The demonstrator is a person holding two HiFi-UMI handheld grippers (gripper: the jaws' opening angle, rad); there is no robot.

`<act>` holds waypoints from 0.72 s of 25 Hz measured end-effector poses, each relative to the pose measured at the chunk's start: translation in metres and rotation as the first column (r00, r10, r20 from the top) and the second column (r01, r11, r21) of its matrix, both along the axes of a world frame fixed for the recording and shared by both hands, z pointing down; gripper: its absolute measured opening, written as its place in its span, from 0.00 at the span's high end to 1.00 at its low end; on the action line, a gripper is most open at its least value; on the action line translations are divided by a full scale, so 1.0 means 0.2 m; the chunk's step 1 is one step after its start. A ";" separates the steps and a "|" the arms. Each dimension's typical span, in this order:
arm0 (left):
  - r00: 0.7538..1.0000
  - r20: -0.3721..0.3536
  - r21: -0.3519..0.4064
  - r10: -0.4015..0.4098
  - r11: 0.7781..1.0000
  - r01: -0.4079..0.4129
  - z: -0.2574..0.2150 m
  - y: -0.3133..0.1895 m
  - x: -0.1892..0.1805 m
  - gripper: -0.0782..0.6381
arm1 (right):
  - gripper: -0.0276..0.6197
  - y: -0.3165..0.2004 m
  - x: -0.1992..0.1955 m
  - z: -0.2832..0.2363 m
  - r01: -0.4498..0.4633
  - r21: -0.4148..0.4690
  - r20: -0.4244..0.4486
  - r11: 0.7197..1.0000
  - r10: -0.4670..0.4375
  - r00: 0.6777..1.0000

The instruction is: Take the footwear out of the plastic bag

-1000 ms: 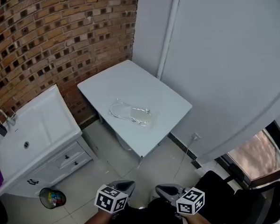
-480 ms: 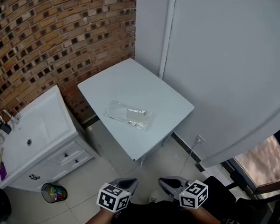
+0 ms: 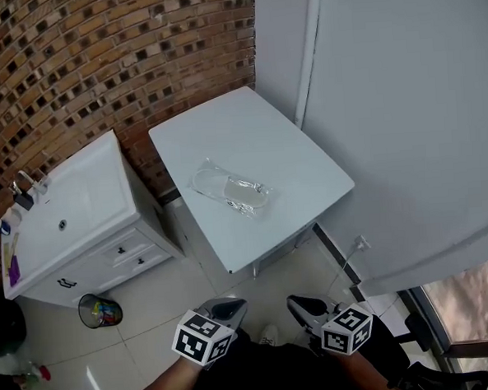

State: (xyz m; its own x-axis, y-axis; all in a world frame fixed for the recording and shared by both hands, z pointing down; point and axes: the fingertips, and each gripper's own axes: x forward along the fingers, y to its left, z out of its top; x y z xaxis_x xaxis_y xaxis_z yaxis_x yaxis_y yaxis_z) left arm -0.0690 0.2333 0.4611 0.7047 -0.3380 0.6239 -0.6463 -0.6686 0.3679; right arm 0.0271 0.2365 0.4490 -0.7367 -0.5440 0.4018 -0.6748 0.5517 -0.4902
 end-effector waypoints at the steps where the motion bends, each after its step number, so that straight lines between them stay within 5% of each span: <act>1: 1.000 0.009 -0.004 0.000 1.000 0.000 0.01 0.00 0.00 0.88 | 0.95 -0.01 0.01 0.01 -0.003 -0.004 0.004 1.000 0.003 1.000; 9: 1.000 0.010 -0.003 -0.001 1.000 0.001 0.02 -0.24 0.02 0.88 | 0.95 -0.24 0.07 0.07 -0.042 -0.032 -0.001 0.999 0.042 0.999; 18: 0.999 -0.044 0.036 -0.003 0.999 0.005 0.04 -0.82 -0.06 0.88 | 0.95 -0.66 0.02 0.11 -0.071 -0.056 -0.095 0.996 0.065 0.993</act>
